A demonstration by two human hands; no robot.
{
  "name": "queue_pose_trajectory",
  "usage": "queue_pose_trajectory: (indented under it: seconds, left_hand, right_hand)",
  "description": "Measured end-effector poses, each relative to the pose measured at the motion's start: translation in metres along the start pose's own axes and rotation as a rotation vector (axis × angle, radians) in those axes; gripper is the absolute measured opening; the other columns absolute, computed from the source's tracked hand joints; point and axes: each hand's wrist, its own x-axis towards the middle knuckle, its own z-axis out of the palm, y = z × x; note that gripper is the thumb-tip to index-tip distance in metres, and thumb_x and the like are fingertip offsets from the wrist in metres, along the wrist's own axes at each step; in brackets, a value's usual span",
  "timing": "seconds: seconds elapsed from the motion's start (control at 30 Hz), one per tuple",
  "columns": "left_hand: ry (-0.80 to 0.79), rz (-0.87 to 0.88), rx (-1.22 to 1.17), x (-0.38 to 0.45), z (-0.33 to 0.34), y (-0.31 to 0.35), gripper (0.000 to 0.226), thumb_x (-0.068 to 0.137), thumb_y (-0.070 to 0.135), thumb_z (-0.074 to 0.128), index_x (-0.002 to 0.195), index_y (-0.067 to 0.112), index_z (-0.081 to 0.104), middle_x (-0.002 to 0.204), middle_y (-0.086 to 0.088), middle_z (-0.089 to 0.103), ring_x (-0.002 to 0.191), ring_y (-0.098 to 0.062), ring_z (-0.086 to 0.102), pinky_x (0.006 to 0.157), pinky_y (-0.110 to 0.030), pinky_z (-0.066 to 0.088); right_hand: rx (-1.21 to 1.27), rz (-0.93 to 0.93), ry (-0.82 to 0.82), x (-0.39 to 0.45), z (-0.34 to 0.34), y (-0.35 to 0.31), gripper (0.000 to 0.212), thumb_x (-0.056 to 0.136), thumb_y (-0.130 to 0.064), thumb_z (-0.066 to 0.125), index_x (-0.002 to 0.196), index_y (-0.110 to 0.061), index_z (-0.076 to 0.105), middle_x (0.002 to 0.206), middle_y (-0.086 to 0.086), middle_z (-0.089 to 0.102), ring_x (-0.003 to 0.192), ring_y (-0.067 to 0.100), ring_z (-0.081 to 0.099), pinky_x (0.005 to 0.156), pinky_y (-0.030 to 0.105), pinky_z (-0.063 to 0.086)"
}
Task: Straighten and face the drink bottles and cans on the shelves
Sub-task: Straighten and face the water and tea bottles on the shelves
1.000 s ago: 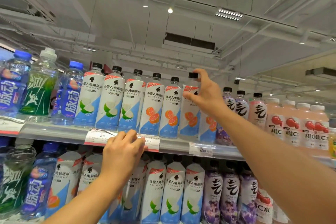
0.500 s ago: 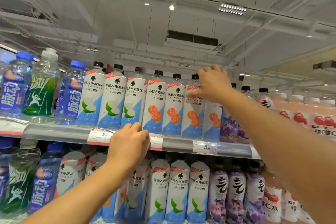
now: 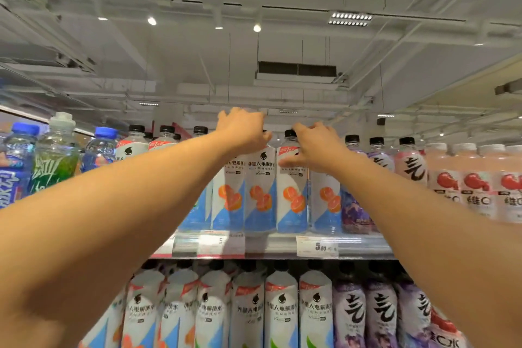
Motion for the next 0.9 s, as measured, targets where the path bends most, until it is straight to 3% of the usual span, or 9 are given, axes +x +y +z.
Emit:
queue_pose_trajectory:
  seconds: [0.1,0.2,0.3,0.5,0.6,0.67,0.77,0.9]
  left_hand:
    - [-0.134,-0.066,-0.009,0.015,0.016,0.009,0.045,0.101,0.056,0.04,0.117,0.021,0.062,0.112,-0.008,0.067,0.119,-0.034,0.057,0.115,-0.064,0.024]
    - [-0.088,-0.116,-0.034,0.019,0.026,0.015,0.04,0.102,0.047,0.039,0.117,0.019,0.063,0.113,-0.009,0.068,0.118,-0.035,0.059,0.118,-0.069,0.014]
    - [-0.041,-0.104,-0.106,0.021,0.025,0.012,0.035,0.1,0.037,0.042,0.117,0.02,0.067,0.11,-0.01,0.07,0.118,-0.037,0.059,0.12,-0.067,0.012]
    - [-0.067,-0.091,-0.206,0.016,0.023,0.01,0.037,0.104,0.035,0.035,0.122,0.025,0.065,0.095,-0.004,0.072,0.123,-0.034,0.056,0.122,-0.063,0.006]
    - [-0.032,-0.102,-0.187,0.011,0.025,0.015,0.037,0.103,0.035,0.033,0.119,0.024,0.064,0.093,-0.004,0.07,0.114,-0.034,0.06,0.121,-0.066,0.007]
    - [-0.015,-0.118,-0.188,0.009,0.028,0.014,0.037,0.104,0.036,0.031,0.119,0.023,0.062,0.096,-0.005,0.067,0.112,-0.035,0.059,0.12,-0.066,0.01]
    - [0.0,-0.145,-0.202,0.009,0.031,0.014,0.039,0.105,0.038,0.028,0.124,0.022,0.059,0.107,-0.008,0.068,0.114,-0.035,0.058,0.119,-0.066,0.013]
    - [-0.001,-0.168,-0.193,0.011,0.032,0.016,0.037,0.105,0.037,0.029,0.12,0.02,0.058,0.104,-0.009,0.069,0.11,-0.036,0.059,0.118,-0.066,0.015]
  right_hand:
    - [-0.002,-0.025,-0.015,0.004,0.001,0.004,0.077,0.075,-0.074,0.067,0.126,-0.019,0.049,0.119,0.01,0.063,0.118,0.032,0.052,0.106,0.052,0.038]
    - [0.032,-0.053,-0.04,0.006,0.002,0.011,0.082,0.077,-0.071,0.068,0.137,-0.019,0.045,0.124,0.008,0.064,0.121,0.033,0.054,0.111,0.056,0.033]
    - [0.045,-0.061,-0.078,0.006,0.003,0.017,0.089,0.08,-0.07,0.067,0.146,-0.019,0.038,0.133,0.008,0.062,0.125,0.033,0.053,0.112,0.059,0.032]
    - [0.012,-0.084,-0.055,0.002,0.005,0.014,0.083,0.084,-0.068,0.064,0.144,-0.016,0.038,0.13,0.012,0.063,0.126,0.035,0.051,0.111,0.058,0.034]
    - [0.174,-0.064,0.104,-0.004,0.002,0.027,0.071,0.091,-0.059,0.061,0.145,-0.016,0.044,0.137,0.012,0.059,0.13,0.034,0.048,0.103,0.05,0.045]
    - [0.22,0.015,0.212,-0.008,0.001,0.039,0.053,0.098,-0.046,0.058,0.139,-0.014,0.049,0.13,0.014,0.062,0.121,0.034,0.054,0.093,0.046,0.049]
    - [0.166,0.132,0.159,-0.008,0.002,0.045,0.038,0.099,-0.042,0.056,0.124,-0.013,0.053,0.105,0.01,0.065,0.091,0.03,0.059,0.07,0.039,0.047]
    - [0.215,0.176,0.101,-0.004,-0.004,0.04,0.033,0.097,-0.04,0.061,0.117,-0.014,0.057,0.102,0.008,0.064,0.09,0.027,0.059,0.069,0.036,0.045]
